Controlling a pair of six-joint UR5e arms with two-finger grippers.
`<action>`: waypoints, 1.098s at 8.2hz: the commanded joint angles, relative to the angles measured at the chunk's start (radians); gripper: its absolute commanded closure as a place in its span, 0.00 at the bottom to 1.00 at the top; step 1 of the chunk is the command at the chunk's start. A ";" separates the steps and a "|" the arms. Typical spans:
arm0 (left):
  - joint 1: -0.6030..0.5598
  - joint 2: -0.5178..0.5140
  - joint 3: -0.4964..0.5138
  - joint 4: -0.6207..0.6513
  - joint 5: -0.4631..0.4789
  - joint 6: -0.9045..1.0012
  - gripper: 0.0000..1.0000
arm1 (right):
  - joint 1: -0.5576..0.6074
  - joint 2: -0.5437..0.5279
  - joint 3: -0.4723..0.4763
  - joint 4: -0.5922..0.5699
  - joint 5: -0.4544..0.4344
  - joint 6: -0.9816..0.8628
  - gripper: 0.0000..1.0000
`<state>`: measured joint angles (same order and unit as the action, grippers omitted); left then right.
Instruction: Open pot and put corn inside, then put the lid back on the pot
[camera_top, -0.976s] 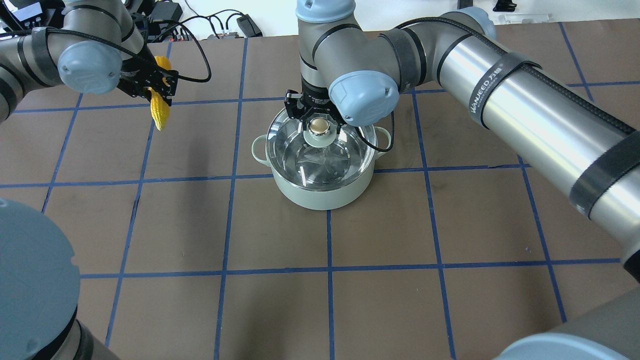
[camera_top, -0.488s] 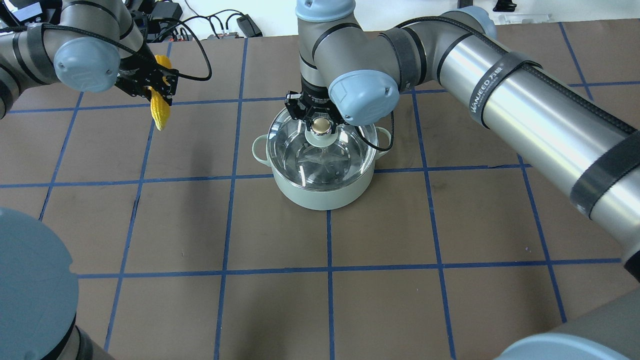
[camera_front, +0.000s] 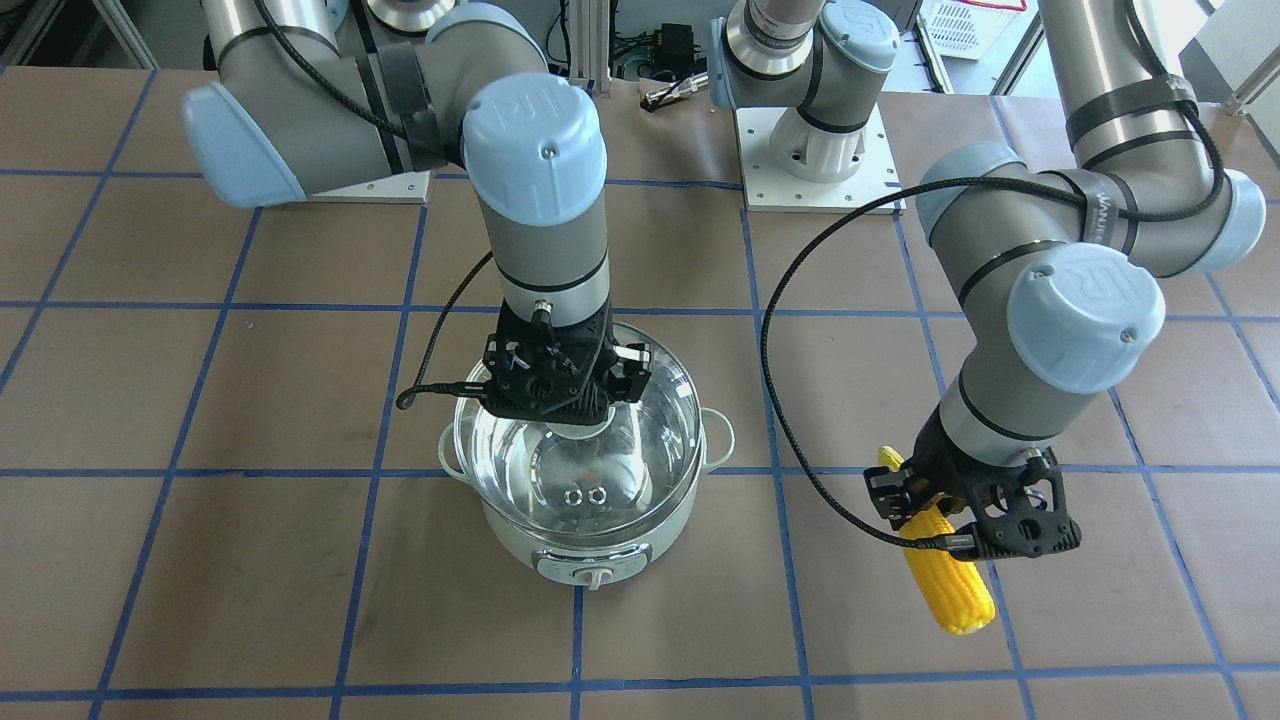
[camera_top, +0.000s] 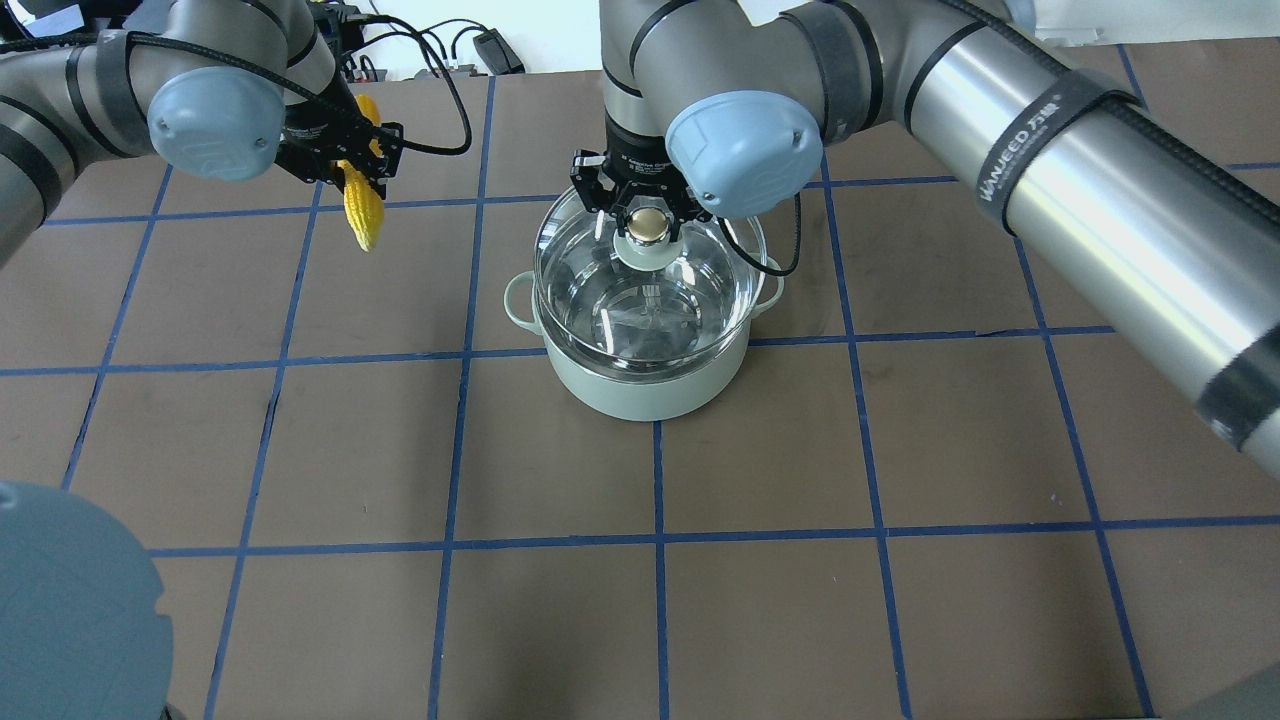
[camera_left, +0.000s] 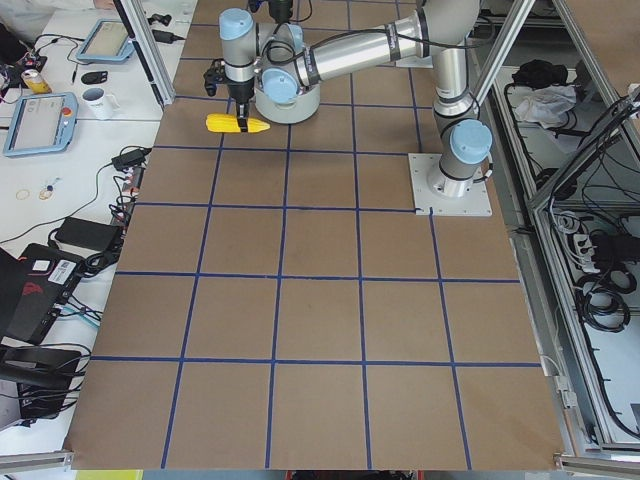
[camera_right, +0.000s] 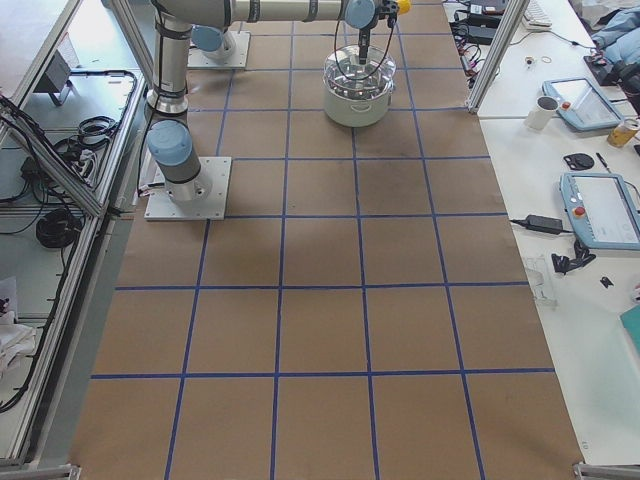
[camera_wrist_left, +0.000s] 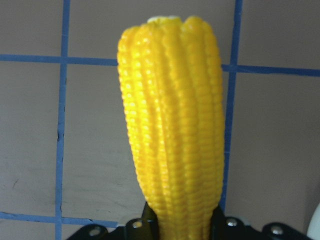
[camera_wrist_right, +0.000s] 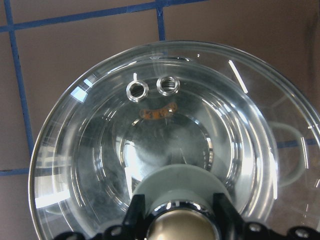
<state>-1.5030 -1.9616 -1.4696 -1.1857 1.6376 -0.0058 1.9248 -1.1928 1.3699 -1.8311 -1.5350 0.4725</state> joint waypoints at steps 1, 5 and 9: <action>-0.104 0.046 0.000 -0.023 -0.001 -0.135 1.00 | -0.116 -0.100 -0.009 0.100 -0.011 -0.182 0.90; -0.317 0.055 -0.001 -0.025 -0.091 -0.396 1.00 | -0.442 -0.177 -0.008 0.180 0.042 -0.564 0.94; -0.413 -0.005 -0.011 -0.031 -0.243 -0.392 1.00 | -0.616 -0.209 0.005 0.262 0.032 -0.813 0.97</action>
<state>-1.8888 -1.9271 -1.4763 -1.2136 1.4465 -0.4112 1.3596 -1.4011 1.3692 -1.5826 -1.4961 -0.2417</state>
